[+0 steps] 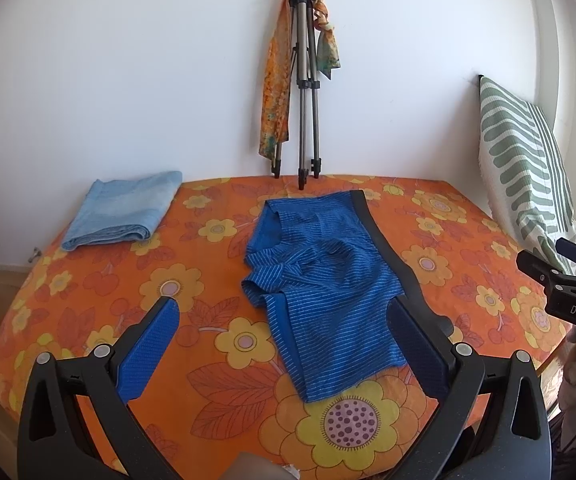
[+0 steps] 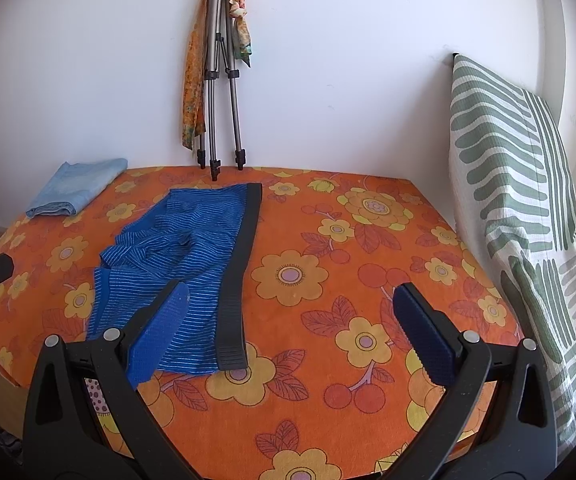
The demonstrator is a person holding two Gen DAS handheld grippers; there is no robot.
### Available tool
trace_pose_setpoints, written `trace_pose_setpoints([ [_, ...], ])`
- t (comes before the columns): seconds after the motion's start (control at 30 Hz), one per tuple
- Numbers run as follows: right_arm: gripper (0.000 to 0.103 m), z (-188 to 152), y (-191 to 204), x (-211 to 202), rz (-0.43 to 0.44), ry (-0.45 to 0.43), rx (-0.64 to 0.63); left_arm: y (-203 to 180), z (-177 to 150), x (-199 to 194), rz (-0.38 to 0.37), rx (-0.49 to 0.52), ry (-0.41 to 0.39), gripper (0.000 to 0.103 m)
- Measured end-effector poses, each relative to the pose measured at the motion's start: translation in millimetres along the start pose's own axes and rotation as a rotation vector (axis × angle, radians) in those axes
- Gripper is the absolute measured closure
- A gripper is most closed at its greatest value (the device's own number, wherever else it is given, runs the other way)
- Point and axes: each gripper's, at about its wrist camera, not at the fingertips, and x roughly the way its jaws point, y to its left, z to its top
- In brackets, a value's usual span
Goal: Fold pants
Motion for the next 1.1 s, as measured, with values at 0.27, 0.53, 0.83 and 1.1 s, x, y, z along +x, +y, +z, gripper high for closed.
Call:
trace_pose_setpoints([
  [0.27, 0.000, -0.1, -1.2, 0.7, 0.002, 0.003, 0.002, 0.4, 1.5, 0.8, -0.003, -0.001, 0.003, 0.000],
  [0.53, 0.000, 0.4, -1.4, 1.4, 0.003, 0.006, 0.004, 1.6, 1.9, 0.2, -0.005, -0.001, 0.004, 0.000],
  [0.83, 0.000, -0.3, -1.9, 1.9, 0.004, 0.008, 0.006, 0.3, 0.1, -0.9, -0.001, -0.006, 0.007, 0.000],
  [1.1, 0.000, 0.6, -2.6, 1.8, 0.004, 0.009, 0.007, 0.4, 0.4, -0.1, -0.001, -0.005, 0.007, 0.000],
])
